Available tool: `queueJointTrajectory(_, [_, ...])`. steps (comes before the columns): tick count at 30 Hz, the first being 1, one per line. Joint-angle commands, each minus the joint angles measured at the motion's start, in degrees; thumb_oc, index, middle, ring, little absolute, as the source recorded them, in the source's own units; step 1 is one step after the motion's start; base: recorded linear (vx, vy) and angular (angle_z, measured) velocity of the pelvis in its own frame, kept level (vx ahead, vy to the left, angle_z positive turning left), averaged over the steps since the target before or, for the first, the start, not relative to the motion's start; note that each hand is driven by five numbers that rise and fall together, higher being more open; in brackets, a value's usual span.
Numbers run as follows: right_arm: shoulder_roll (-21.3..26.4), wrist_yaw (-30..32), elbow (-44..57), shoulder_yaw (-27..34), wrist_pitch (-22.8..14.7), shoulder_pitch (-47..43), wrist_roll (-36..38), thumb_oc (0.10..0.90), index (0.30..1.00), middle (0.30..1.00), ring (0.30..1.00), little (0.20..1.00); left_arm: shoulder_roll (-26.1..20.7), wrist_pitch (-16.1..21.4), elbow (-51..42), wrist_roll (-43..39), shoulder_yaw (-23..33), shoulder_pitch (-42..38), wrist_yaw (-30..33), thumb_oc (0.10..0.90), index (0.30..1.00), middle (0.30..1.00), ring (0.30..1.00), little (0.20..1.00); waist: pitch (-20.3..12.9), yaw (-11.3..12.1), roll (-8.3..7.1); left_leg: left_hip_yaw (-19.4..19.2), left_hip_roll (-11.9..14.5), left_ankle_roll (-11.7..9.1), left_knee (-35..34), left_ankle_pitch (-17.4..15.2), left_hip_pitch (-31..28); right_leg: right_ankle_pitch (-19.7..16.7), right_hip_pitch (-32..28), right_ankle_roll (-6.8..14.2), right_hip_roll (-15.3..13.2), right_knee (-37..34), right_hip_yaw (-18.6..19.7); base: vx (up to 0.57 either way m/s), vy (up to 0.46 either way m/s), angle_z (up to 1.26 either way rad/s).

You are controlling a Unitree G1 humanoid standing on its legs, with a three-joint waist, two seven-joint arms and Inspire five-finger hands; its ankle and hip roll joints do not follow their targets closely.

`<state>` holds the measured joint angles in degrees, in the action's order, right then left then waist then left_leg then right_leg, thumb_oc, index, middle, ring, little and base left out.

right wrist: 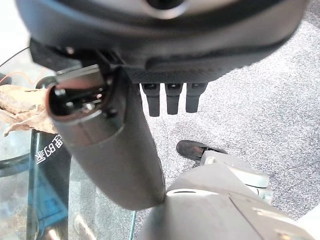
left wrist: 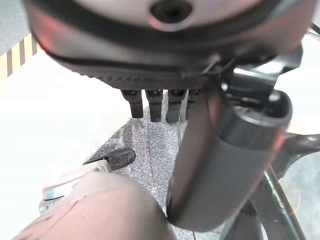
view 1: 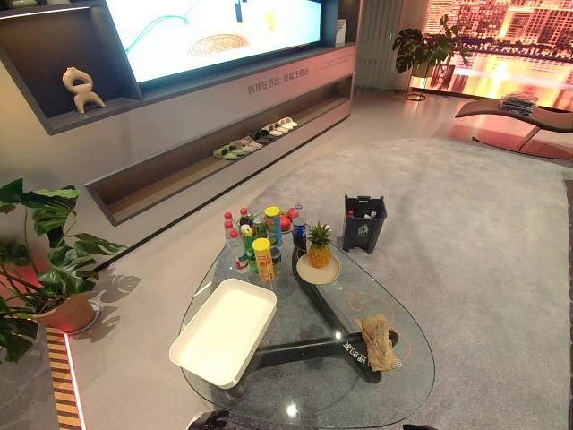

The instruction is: Wipe the table with a cloth and put it in the basket.

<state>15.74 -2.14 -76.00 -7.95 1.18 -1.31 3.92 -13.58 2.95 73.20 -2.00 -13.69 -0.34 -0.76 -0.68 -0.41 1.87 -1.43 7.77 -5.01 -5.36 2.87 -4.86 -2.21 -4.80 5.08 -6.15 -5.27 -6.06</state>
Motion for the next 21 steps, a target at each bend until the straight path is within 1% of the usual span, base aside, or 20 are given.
queueJointTrajectory(1, [-1.0, 0.2, -3.5, -0.4, -0.4, -2.1, -0.6, 0.8, 0.9, 0.9, 0.9, 0.9, -1.8, 0.9, 3.6, 0.6, 1.2, -4.0, 2.3, 0.8, 0.9, 0.9, 0.9, 0.9, 2.8, -0.7, -1.55, -4.1, -2.0, 2.6, 0.4, -2.1, -0.9, -2.0, -0.4, 1.3, -3.0, 0.3, -2.9, 0.03, -0.008, 0.0])
queueJointTrajectory(5, [-0.5, 0.1, -3.4, -0.2, -0.3, -1.8, -0.5, 0.8, 0.9, 0.9, 0.9, 0.9, -2.4, 1.3, 3.2, -0.3, 2.1, -4.1, 2.6, 0.8, 0.9, 0.9, 0.9, 0.9, 3.4, -0.7, -1.53, -4.0, -2.1, 2.5, 0.4, -1.7, -0.3, -2.3, 0.3, 1.4, -2.9, 0.3, -2.7, 0.01, -0.002, 0.0])
queueJointTrajectory(8, [0.4, 0.3, -2.6, -0.7, 0.2, -2.8, 0.5, 0.8, 0.9, 0.9, 0.9, 0.9, -2.8, 1.6, 2.2, -2.1, 1.7, -4.8, 3.1, 0.8, 0.9, 0.9, 0.9, 0.9, 5.6, -0.6, -1.18, -3.9, -2.1, 2.2, 0.4, -0.8, 2.0, -3.2, 2.8, 1.4, -3.0, 0.3, -2.6, -0.1, 0.007, -0.02])
queueJointTrajectory(13, [1.5, 1.6, -2.7, -1.6, 0.6, -6.1, 2.1, 0.8, 0.9, 0.9, 0.9, 0.9, -2.7, 2.7, 1.6, -6.0, 1.4, -7.6, 5.4, 0.8, 0.9, 0.9, 0.9, 0.9, 10.3, -0.5, -0.33, -3.2, -2.4, 2.2, 0.4, 0.9, 6.4, -4.7, 7.3, 1.2, -2.9, 0.3, -1.9, -0.16, 0.015, -0.03])
queueJointTrajectory(15, [2.2, 2.5, -2.4, -2.1, 0.7, -7.9, 3.2, 0.8, 0.9, 0.9, 0.9, 0.9, -2.9, 3.8, 1.0, -8.9, 1.3, -9.7, 5.6, 0.8, 0.9, 0.9, 0.9, 0.9, 13.0, -0.9, 0.22, -2.7, -2.7, 2.2, 0.4, 1.6, 8.5, -5.4, 9.7, 1.0, -2.7, 0.3, -1.1, -0.14, 0.011, 0.0])
queueJointTrajectory(17, [2.4, 2.7, -2.2, -2.3, 0.8, -8.8, 3.6, 0.8, 0.9, 0.9, 0.9, 0.9, -3.0, 4.5, 0.7, -9.9, 1.3, -10.6, 5.6, 0.8, 0.9, 0.9, 0.9, 0.9, 14.0, -1.0, 0.39, -2.8, -2.7, 2.3, 0.4, 1.8, 9.5, -5.7, 10.8, 0.9, -2.7, 0.3, -0.9, -0.13, 0.01, 0.03])
queueJointTrajectory(18, [3.1, 3.4, -1.4, -2.9, 1.0, -10.8, 4.3, 0.8, 0.9, 0.9, 0.9, 0.9, -3.0, 5.6, -0.1, -12.4, 0.8, -12.7, 6.3, 0.8, 0.9, 0.9, 0.9, 0.9, 16.3, -1.1, 0.63, -2.4, -3.1, 2.4, 0.4, 2.4, 11.9, -6.4, 13.3, 0.5, -2.4, 0.3, -0.3, -0.14, 0.011, 0.02])
queueJointTrajectory(19, [3.2, 3.4, -1.3, -3.0, 0.9, -11.0, 4.3, 0.8, 0.9, 0.9, 0.9, 0.9, -3.0, 5.6, -0.2, -12.6, 0.8, -12.9, 6.4, 0.8, 0.9, 0.9, 0.9, 0.9, 16.5, -1.1, 0.64, -2.4, -3.1, 2.5, 0.4, 2.5, 12.1, -6.5, 13.5, 0.5, -2.4, 0.3, -0.2, -0.2, 0.003, -0.01])
queueJointTrajectory(21, [3.8, 2.9, -0.5, -3.6, -0.4, -13.3, 5.4, 0.8, 0.9, 0.9, 0.9, 0.9, -3.2, 6.7, -1.2, -15.3, 0.4, -15.5, 7.8, 0.8, 0.9, 0.9, 0.9, 0.9, 19.4, -1.0, 0.55, -1.0, -3.7, 2.7, 0.4, 3.2, 14.8, -6.9, 15.7, 0.3, -2.2, 0.3, 0.6, -0.14, -0.018, -0.02])
